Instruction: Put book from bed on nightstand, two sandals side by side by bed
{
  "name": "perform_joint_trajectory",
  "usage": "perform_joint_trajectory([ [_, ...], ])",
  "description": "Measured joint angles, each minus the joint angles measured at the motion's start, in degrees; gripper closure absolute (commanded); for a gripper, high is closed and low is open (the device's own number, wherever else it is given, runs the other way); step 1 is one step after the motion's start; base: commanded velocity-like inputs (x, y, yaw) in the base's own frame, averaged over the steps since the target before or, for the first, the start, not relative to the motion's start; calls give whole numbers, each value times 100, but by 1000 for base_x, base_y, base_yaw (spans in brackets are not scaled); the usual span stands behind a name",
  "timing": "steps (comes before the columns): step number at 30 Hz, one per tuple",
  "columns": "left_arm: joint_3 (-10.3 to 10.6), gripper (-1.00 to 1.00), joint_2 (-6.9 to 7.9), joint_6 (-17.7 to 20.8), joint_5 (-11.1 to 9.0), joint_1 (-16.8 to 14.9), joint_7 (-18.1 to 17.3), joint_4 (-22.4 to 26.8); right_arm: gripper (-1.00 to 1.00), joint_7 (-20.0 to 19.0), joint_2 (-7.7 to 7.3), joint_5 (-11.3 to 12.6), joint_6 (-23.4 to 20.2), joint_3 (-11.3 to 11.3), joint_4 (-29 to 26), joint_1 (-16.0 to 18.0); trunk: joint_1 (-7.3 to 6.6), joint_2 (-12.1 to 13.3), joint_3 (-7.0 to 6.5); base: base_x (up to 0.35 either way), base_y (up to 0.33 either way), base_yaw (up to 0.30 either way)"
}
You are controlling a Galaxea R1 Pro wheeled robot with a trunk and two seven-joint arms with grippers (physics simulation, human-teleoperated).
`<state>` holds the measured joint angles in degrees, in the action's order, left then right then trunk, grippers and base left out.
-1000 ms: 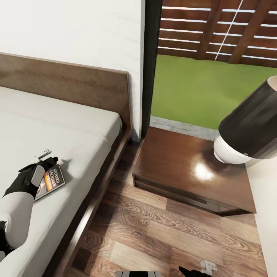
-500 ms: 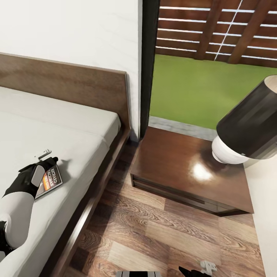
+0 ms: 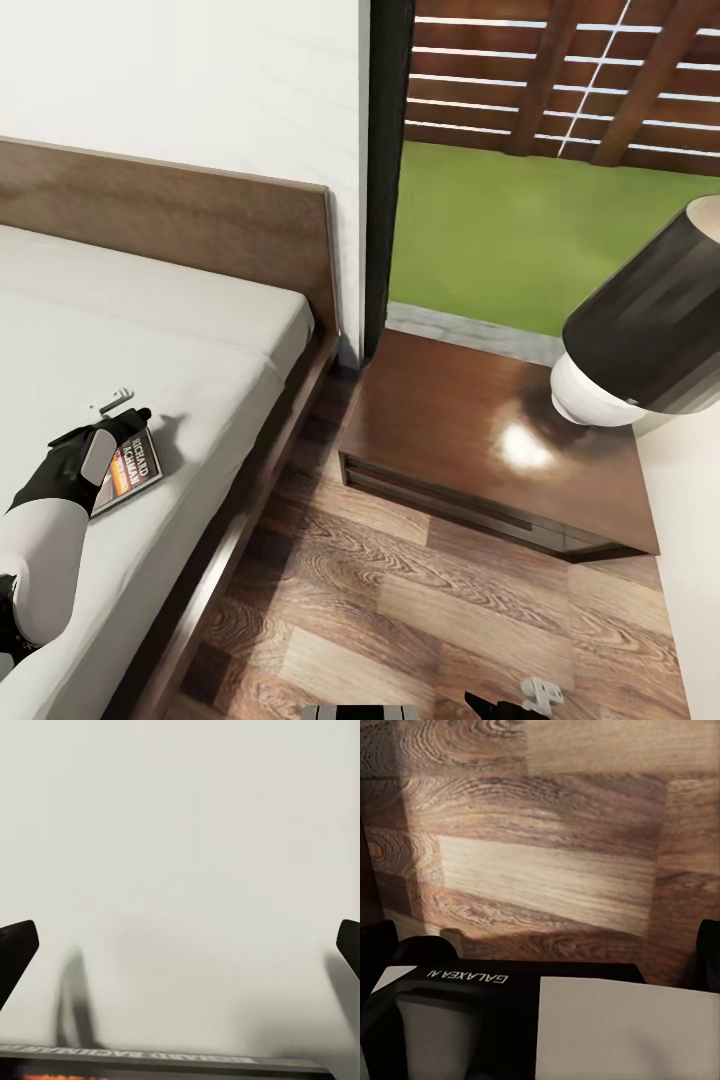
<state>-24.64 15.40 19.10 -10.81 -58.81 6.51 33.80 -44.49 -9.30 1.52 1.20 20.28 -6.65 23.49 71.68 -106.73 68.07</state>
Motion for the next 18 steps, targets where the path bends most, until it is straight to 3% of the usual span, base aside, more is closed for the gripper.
perform_joint_trajectory([
  [18,8,-100,-1,-22,-33,0,-8,-6,-100,0,0,0,0,0,0,1,0,0,0,-38,0,0],
])
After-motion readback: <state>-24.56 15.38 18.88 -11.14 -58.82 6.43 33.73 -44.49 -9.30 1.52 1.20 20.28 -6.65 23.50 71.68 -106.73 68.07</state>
